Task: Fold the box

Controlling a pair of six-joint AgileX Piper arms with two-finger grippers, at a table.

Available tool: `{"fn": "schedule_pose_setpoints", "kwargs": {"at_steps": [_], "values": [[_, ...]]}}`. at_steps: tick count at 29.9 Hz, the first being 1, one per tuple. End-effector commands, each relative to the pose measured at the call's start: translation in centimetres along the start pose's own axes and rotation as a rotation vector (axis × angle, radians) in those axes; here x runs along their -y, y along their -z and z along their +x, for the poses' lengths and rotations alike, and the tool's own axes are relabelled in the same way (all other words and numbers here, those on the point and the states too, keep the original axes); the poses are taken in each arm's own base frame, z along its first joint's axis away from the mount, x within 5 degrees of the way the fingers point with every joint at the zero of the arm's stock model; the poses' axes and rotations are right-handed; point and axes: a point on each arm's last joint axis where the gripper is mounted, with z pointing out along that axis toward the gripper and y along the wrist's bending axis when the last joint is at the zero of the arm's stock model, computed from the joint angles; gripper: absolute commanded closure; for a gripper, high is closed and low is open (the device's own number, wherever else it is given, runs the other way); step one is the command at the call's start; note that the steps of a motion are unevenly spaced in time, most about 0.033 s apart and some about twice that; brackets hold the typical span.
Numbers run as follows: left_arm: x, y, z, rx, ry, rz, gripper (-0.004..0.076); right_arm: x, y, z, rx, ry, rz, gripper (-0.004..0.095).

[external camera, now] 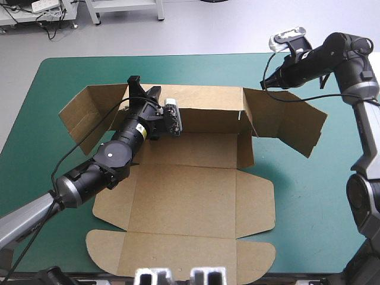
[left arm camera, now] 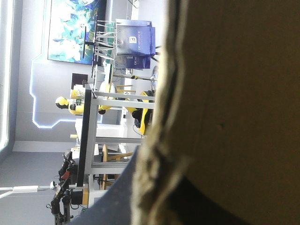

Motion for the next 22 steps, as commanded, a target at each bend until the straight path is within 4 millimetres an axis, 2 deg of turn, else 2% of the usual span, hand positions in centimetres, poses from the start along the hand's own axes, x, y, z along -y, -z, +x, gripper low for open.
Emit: {"fn": "schedule_pose_setpoints", "kwargs": {"at_steps": [1,8,14,22], "values": [[-2.3,1.0,-0.1,0.003,0.000,-0.094,0.0734,-1.0,1.5,-0.3,0.016,0.040,-0.097,0.0932],[-1.3,0.0,0.0,-0.022,-0.024,-0.069,0.0734,-1.5,1.8,0.0,0.018,0.029,-0.122,0.0932],[-1.1,-0.4,0.2,-0.033,-0.027,-0.059,0.0734,-2.7,0.7,2.3,-0.017,0.051,-0.236,0.0932],[-1.2,-0.8,1.1,-0.038,-0.019,-0.048,0.0734,-3.3,-0.1,5.7,0.005,0.030,-0.202,0.0932]]}}
